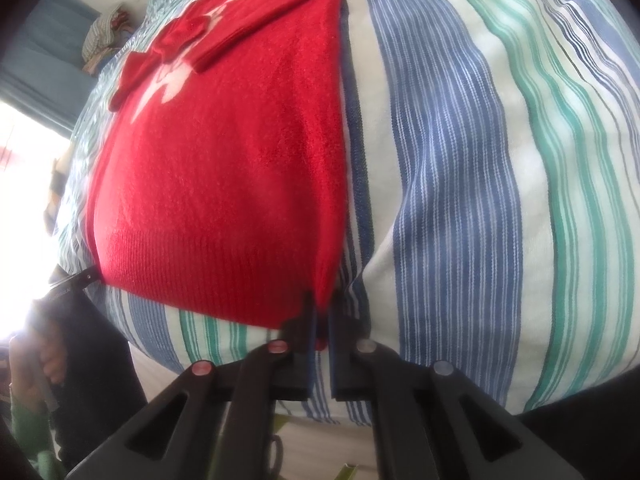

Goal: Fold small clothes
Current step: 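Lower the hem onto the bed and open both grippers, then grasp a red sleeve cuff with the right gripper and lift it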

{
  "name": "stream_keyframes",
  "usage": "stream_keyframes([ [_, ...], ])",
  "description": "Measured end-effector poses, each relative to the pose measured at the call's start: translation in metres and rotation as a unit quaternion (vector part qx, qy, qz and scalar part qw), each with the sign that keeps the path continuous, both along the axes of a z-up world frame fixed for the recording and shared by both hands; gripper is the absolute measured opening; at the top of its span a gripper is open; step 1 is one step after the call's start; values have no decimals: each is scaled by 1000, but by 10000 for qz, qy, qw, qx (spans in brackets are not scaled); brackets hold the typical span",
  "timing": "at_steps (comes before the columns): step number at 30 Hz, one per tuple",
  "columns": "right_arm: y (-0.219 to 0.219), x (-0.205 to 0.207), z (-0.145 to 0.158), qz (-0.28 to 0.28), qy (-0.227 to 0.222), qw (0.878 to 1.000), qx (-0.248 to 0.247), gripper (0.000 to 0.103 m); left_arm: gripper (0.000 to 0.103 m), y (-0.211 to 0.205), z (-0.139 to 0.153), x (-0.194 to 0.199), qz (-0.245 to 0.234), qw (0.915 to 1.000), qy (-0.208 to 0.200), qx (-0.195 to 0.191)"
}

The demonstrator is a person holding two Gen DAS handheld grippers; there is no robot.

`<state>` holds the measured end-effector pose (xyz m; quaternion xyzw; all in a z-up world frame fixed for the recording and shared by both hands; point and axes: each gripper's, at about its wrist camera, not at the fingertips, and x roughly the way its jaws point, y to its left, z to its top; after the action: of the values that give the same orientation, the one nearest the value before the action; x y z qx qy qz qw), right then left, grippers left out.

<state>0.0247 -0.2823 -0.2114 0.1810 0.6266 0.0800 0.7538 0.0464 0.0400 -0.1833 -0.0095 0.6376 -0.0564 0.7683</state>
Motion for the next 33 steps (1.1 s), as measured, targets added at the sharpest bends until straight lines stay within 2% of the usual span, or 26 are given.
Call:
stream_keyframes([
  [5, -5, -5, 5, -63, 32, 9999, 127, 10, 6, -6, 9, -7, -36, 10000, -28, 86],
  [7, -6, -7, 7, -51, 42, 9999, 142, 15, 10, -7, 14, -9, -39, 9999, -9, 107],
  [10, -8, -14, 9, -49, 82, 9998, 149, 21, 32, -7, 20, -15, -30, 9999, 49, 95],
  [12, -10, -19, 10, -34, 130, 9998, 139, 27, 65, -4, 26, -22, -15, 9999, 83, 119],
  [14, -14, -24, 12, 22, 226, 9997, 109, 30, 75, 0, 33, -31, 8, 9998, 87, 161],
  [17, -27, -28, 22, 145, 317, 9993, -160, 35, 75, 9, 47, -44, 66, 9997, 77, 228],
  [20, -48, -24, 47, 155, 128, 9956, -912, 36, 75, 20, 67, -55, 174, 9992, -133, 345],
  [22, -51, -12, 74, 349, -268, 9845, -1696, 38, 76, 25, 81, -58, 275, 9985, -298, 359],
  [23, -47, -4, 88, 479, -510, 9788, -1924, 44, 77, 28, 87, -60, 345, 9982, -371, 322],
  [24, -41, 6, 101, 606, -763, 9756, -1969, 50, 77, 30, 92, -60, 417, 9979, -438, 247],
  [27, -5, 43, 127, 1224, -1488, 9676, -1630, 60, 77, 32, 109, -56, 576, 9965, -606, 20],
  [30, 56, 82, 125, 2257, -2090, 9420, -1343, 61, 77, 35, 116, -54, 559, 9958, -723, -30],
  [33, 104, 117, 93, 2964, -2169, 9184, -1470, 61, 79, 31, 118, -57, 555, 9952, -811, 6],
])
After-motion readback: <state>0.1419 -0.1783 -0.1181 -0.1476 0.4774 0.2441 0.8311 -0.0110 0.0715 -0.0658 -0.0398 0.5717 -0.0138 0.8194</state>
